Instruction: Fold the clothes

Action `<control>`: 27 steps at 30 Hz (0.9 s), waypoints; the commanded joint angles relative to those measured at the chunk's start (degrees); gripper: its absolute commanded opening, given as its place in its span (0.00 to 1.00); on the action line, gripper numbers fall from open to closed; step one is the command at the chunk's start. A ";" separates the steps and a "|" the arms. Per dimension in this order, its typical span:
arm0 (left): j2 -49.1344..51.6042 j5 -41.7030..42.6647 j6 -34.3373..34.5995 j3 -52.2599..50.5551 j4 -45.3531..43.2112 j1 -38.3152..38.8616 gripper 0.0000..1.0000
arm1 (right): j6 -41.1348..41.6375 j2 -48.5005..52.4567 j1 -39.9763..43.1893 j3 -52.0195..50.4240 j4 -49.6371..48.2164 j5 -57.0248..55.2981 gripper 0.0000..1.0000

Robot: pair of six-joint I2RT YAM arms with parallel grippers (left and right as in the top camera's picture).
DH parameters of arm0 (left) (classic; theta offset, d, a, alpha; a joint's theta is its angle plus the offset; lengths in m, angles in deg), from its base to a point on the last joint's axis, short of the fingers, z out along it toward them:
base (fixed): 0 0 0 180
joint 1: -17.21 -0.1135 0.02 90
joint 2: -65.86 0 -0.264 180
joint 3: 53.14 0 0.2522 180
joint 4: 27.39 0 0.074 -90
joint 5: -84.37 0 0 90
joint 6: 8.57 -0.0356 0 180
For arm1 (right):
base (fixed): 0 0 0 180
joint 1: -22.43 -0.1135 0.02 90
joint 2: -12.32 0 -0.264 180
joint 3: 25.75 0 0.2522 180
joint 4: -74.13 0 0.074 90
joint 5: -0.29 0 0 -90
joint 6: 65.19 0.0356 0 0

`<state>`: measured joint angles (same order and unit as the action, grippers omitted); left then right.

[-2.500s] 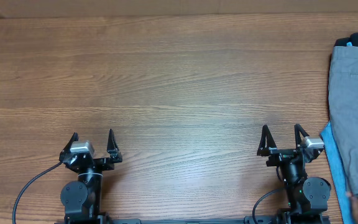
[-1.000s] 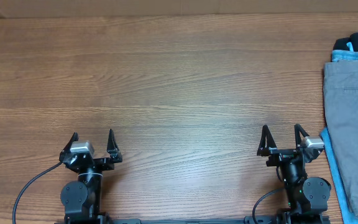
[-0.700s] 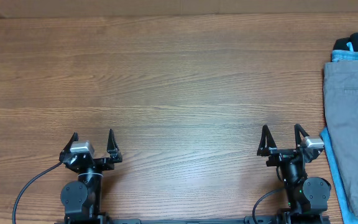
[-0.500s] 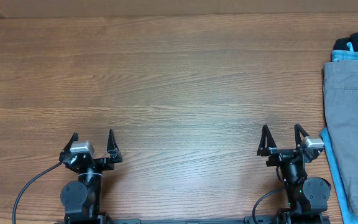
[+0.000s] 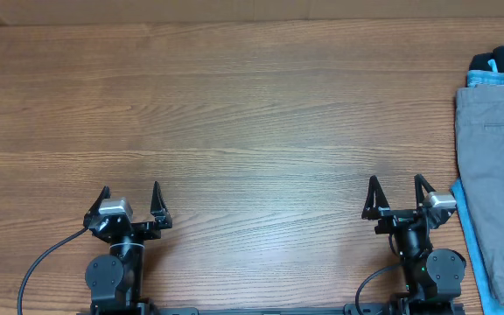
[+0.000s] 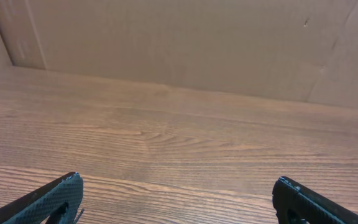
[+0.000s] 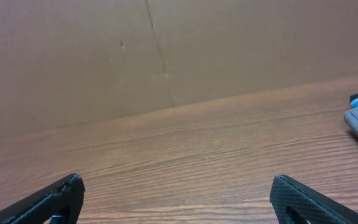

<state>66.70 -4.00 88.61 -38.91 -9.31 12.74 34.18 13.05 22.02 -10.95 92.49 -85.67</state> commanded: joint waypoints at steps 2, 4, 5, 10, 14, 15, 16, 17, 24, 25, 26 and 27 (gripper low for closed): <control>-0.59 -0.59 0.13 -0.20 0.11 0.37 1.00 | -0.20 -0.57 0.15 -0.59 -3.98 -0.28 1.00; -0.59 -0.59 0.13 -0.20 0.11 0.37 1.00 | -0.17 -0.57 0.15 -0.59 -4.26 0.79 1.00; -0.59 -0.59 0.11 -0.20 0.11 0.37 1.00 | -0.17 -0.57 0.15 -0.59 -4.28 1.95 1.00; -0.59 -0.59 0.13 -0.20 0.11 0.37 1.00 | 3.96 -0.57 0.15 -0.59 -5.44 12.02 1.00; -0.59 -0.59 0.13 -0.20 0.11 0.37 1.00 | 4.83 -0.57 0.15 -0.57 -13.31 11.08 1.00; -0.59 -0.59 0.13 -0.20 0.11 0.37 1.00 | 5.90 -0.57 0.17 -0.55 -17.25 10.80 1.00; -0.59 -0.59 0.13 -0.20 0.11 0.37 1.00 | 5.90 -0.57 0.15 -0.57 -18.99 10.40 1.00; -0.59 -0.59 0.13 -0.20 0.11 0.37 1.00 | 5.92 -0.57 0.15 -0.55 -20.81 9.77 1.00; -0.59 -0.59 0.13 -0.20 0.11 0.37 1.00 | 5.66 0.20 0.17 2.25 -27.45 -1.25 1.00; -0.59 -0.59 0.13 -0.20 0.11 0.37 1.00 | 5.57 0.98 0.17 3.54 -27.45 -2.29 1.00; -0.59 -0.59 0.13 -0.20 0.11 0.37 1.00 | 5.53 1.90 0.15 4.72 -27.45 -2.78 1.00; -0.59 -0.59 0.13 -0.20 0.11 0.37 1.00 | 5.42 3.37 0.15 6.38 -27.45 -2.84 1.00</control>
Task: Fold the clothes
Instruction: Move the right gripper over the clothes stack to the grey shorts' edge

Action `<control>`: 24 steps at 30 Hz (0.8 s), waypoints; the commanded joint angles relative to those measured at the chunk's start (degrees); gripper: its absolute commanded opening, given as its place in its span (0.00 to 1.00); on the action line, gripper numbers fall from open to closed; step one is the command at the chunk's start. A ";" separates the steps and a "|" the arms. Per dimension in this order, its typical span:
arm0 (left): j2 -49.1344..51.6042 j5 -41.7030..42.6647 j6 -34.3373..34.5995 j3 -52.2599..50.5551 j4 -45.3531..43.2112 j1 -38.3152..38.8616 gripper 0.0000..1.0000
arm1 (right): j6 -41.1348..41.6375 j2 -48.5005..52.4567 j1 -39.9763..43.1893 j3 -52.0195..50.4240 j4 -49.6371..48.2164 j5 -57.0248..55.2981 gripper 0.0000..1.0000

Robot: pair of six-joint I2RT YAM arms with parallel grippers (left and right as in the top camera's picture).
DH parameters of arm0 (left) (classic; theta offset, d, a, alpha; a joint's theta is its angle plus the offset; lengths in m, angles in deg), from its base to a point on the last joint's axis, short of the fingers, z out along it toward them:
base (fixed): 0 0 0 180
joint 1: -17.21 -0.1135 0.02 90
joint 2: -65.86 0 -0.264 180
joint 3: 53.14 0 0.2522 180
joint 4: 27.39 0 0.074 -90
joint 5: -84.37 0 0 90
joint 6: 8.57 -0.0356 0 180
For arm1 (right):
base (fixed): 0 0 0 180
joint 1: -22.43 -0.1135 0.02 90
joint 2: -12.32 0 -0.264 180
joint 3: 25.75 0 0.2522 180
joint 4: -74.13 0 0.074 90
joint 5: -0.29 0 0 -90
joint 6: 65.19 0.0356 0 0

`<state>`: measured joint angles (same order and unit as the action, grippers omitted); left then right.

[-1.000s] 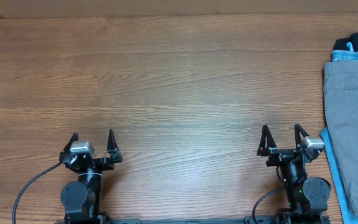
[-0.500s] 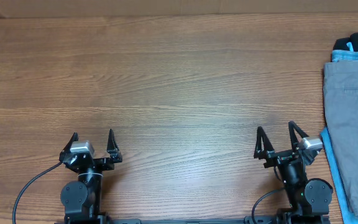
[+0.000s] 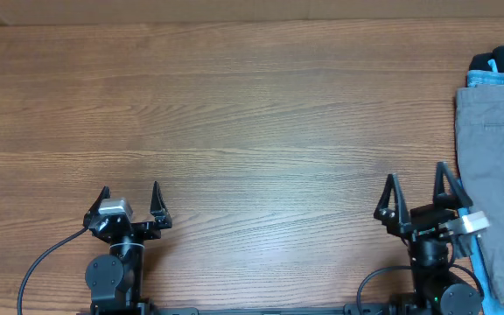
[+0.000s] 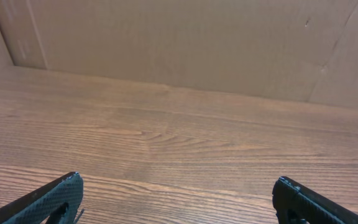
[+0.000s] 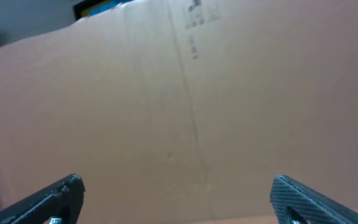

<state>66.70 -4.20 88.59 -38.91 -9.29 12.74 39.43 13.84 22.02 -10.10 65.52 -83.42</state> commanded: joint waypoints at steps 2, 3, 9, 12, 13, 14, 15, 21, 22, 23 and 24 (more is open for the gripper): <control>-0.59 -0.39 0.15 -0.20 0.09 0.37 1.00 | 0.15 6.60 0.15 9.66 -0.39 -4.92 1.00; -0.59 -0.39 0.15 -0.20 0.09 0.37 1.00 | 0.15 8.90 0.15 11.91 -0.33 -4.85 1.00; -0.59 -0.39 0.15 -0.20 0.09 0.37 1.00 | -9.20 28.09 0.15 31.63 7.87 -3.89 1.00; -0.59 -0.39 0.15 -0.20 0.09 0.37 1.00 | -10.01 38.99 0.15 44.48 19.80 -12.07 1.00; -0.59 -0.39 0.15 -0.20 0.09 0.37 1.00 | -10.03 42.99 0.17 49.64 25.49 -15.13 1.00; -0.59 -0.39 0.15 -0.20 0.09 0.37 1.00 | -10.21 46.95 0.20 54.95 31.71 -18.03 1.00; -0.59 -0.39 0.15 -0.20 0.09 0.37 1.00 | -10.21 50.31 0.42 59.47 37.22 -20.63 1.00; -0.59 -0.39 0.15 -0.20 0.09 0.37 1.00 | -14.82 74.10 7.28 85.35 66.66 -23.61 1.00; -0.59 -0.39 0.15 -0.20 0.09 0.37 1.00 | -14.84 77.33 8.44 88.52 70.60 -22.62 1.00; -0.59 -0.39 0.15 -0.20 0.09 0.37 1.00 | -14.86 80.28 9.35 91.43 74.40 -21.59 1.00; -0.59 -0.39 0.15 -0.20 0.09 0.37 1.00 | -14.84 83.52 10.21 94.57 78.79 -20.72 1.00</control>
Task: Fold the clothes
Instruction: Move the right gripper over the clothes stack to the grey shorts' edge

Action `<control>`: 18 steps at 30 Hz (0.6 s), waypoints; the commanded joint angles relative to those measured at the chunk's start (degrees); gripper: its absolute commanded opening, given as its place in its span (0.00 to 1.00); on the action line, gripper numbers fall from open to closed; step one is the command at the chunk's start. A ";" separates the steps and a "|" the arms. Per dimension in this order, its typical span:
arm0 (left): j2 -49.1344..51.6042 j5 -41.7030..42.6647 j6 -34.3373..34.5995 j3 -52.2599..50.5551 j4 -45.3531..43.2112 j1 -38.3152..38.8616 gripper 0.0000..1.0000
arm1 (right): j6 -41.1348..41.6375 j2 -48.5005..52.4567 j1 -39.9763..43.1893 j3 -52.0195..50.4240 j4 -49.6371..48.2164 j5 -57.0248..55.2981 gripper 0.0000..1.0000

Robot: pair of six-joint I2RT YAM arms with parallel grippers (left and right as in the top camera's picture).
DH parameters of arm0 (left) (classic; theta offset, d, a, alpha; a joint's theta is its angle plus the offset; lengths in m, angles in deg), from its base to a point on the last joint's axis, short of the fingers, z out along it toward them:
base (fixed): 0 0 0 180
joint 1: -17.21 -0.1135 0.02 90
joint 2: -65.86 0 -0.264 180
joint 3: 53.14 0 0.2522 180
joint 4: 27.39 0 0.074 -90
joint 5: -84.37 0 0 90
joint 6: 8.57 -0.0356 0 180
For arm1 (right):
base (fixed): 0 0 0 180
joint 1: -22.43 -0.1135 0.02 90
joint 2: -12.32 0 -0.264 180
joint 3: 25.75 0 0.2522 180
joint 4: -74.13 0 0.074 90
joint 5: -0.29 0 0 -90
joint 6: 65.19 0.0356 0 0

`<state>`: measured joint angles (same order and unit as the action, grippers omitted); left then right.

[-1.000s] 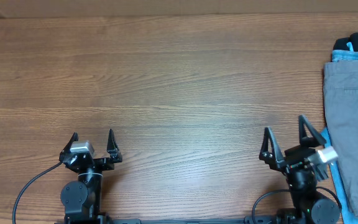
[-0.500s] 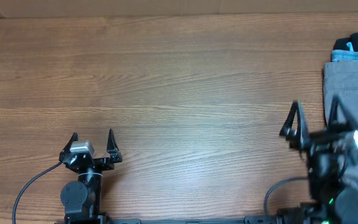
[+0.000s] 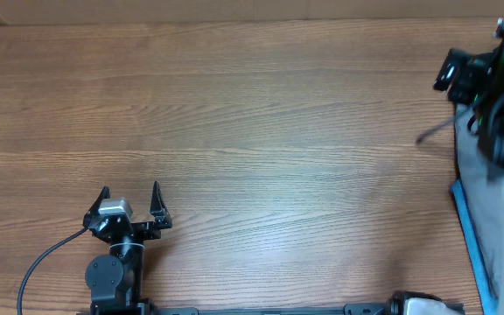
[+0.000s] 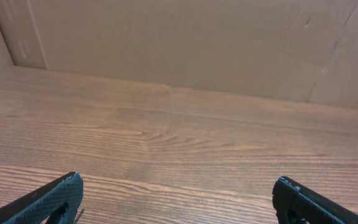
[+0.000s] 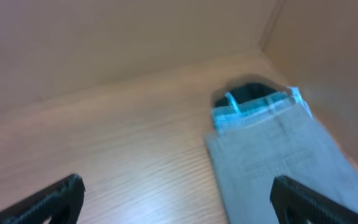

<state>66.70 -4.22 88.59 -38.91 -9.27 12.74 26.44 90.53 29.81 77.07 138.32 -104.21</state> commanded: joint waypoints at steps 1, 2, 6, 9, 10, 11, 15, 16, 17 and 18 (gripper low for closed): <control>-0.59 -0.37 0.15 -0.20 0.07 0.37 1.00 | -1.84 8.83 2.89 9.35 8.83 0.70 1.00; -0.59 -0.37 0.13 -0.20 0.07 0.37 1.00 | -1.84 10.56 3.19 10.80 10.99 1.44 1.00; -0.59 -0.37 0.13 -0.20 0.07 0.37 1.00 | -1.86 13.97 3.34 11.82 15.04 2.64 1.00; -0.59 -0.37 0.15 -0.20 0.07 0.37 1.00 | -1.86 14.73 3.34 11.82 15.67 2.62 1.00; -0.59 -0.37 0.15 -0.20 0.07 0.37 1.00 | -1.86 14.84 3.34 11.82 15.78 2.62 1.00; -0.59 -0.37 0.15 -0.20 0.07 0.37 1.00 | -1.86 14.97 3.34 11.82 15.93 2.62 1.00; -0.59 -0.37 0.15 -0.20 0.07 0.37 1.00 | 0.11 15.47 3.37 11.02 15.67 2.62 1.00; -0.59 -0.37 0.15 -0.20 0.07 0.37 1.00 | 0.09 15.67 3.37 10.62 15.50 2.62 1.00; -0.59 -0.37 0.15 -0.20 0.04 0.37 1.00 | 0.09 15.93 3.37 10.05 15.19 2.56 1.00; -0.59 -0.37 0.15 -0.20 0.07 0.37 1.00 | 0.09 16.22 3.43 9.49 14.62 2.58 1.00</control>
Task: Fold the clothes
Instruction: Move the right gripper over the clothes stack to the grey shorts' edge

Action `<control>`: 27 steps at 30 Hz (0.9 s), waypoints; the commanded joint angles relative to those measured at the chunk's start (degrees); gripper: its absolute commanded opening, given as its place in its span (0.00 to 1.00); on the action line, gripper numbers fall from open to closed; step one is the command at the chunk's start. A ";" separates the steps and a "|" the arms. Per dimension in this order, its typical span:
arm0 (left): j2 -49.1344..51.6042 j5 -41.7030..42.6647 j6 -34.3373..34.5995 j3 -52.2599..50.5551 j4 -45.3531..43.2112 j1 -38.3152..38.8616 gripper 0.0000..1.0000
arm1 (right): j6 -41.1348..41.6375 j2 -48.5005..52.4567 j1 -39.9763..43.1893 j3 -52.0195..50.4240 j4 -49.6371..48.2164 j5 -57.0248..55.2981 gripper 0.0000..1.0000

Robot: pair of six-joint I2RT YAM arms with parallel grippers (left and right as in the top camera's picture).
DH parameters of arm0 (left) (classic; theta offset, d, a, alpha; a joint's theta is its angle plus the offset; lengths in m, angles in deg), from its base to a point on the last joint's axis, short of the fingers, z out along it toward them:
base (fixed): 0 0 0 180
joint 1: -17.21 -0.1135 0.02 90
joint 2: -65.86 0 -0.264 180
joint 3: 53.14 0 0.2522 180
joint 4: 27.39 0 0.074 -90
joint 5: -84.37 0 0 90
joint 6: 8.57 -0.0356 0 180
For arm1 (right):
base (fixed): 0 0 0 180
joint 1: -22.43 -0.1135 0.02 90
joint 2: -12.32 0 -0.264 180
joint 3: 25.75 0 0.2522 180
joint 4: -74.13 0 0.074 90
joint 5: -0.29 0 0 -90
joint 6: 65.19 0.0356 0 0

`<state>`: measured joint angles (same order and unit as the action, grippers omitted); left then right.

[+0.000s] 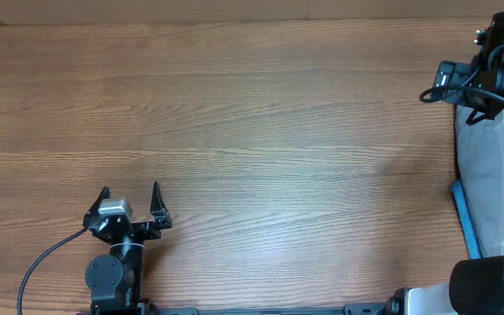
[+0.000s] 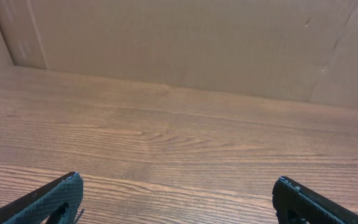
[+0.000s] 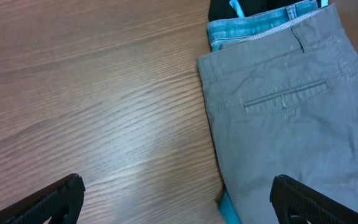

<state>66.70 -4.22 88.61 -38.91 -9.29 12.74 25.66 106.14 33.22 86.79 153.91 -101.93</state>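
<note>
A stack of clothes lies at the table's right edge. Grey trousers (image 3: 284, 118) with a welt pocket are on top, over a blue garment (image 3: 253, 28) and a black one (image 3: 253, 7). My right gripper (image 3: 176, 180) hangs open above the stack's left edge, one finger over bare wood and the other over the trousers, holding nothing. In the overhead view the right arm (image 1: 488, 74) reaches to the far right and hides most of the grey trousers (image 1: 466, 157). My left gripper (image 1: 129, 203) (image 2: 177, 180) rests open at the front left, empty.
The wooden table (image 1: 252, 131) stretches left of the stack. A cardboard wall (image 2: 179, 43) stands behind it. A blue cloth edge (image 1: 465, 219) shows beside the arm near the right front.
My right gripper looked at the stack slantwise from farther off; now it looks straight down over the stack's left edge, closer. It is still open. The left arm has not moved.
Both grippers rested open at the table's front edge. Then the right one had turned right and faced the cardboard wall. After that the right arm reached out over the far right, and now its gripper hangs above the stack. The left gripper stayed put.
</note>
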 commanded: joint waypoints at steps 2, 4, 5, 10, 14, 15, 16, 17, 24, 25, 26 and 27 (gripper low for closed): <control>-0.59 -0.37 0.13 -0.20 0.09 0.37 1.00 | 0.85 1.64 0.20 -0.92 -1.99 0.24 1.00; -0.59 -0.37 0.13 -0.20 0.09 0.37 1.00 | 0.85 3.56 0.66 -0.92 -2.95 -0.74 1.00; -0.59 -0.37 0.13 -0.20 0.09 0.37 1.00 | 0.85 4.50 0.87 -0.92 -3.39 -1.88 1.00; -0.59 -0.37 0.13 -0.20 0.09 0.37 1.00 | -0.70 11.56 2.49 -0.92 -6.60 -6.43 0.97; -0.59 -0.37 0.13 -0.20 0.09 0.37 1.00 | -0.66 16.59 3.61 -0.92 -8.22 -6.62 1.00; -0.59 -0.37 0.13 -0.20 0.09 0.37 1.00 | -0.57 17.77 3.91 -0.92 -9.25 -6.62 1.00; -0.59 -0.37 0.13 -0.20 0.09 0.37 1.00 | 0.46 19.21 4.22 -0.92 -10.56 -6.62 1.00; -0.59 -0.37 0.13 -0.20 0.09 0.37 1.00 | 1.29 20.24 4.44 -0.92 -11.58 -6.62 1.00; -0.59 -0.37 0.13 -0.20 0.09 0.37 1.00 | 2.58 26.93 4.72 -0.92 -15.63 -11.41 0.94; -0.59 -0.37 0.13 -0.20 0.09 0.37 1.00 | 2.56 27.54 4.72 -0.92 -16.46 -12.46 0.91; -0.59 -0.37 0.13 -0.20 0.09 0.37 1.00 | 2.29 27.78 4.76 -0.92 -17.18 -12.66 0.87; -0.59 -0.37 0.13 -0.20 0.09 0.37 1.00 | 1.73 28.20 4.79 -0.92 -17.92 -12.63 0.81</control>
<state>66.70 -4.22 88.61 -38.91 -9.29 12.74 27.71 133.53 37.83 85.96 137.47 -111.18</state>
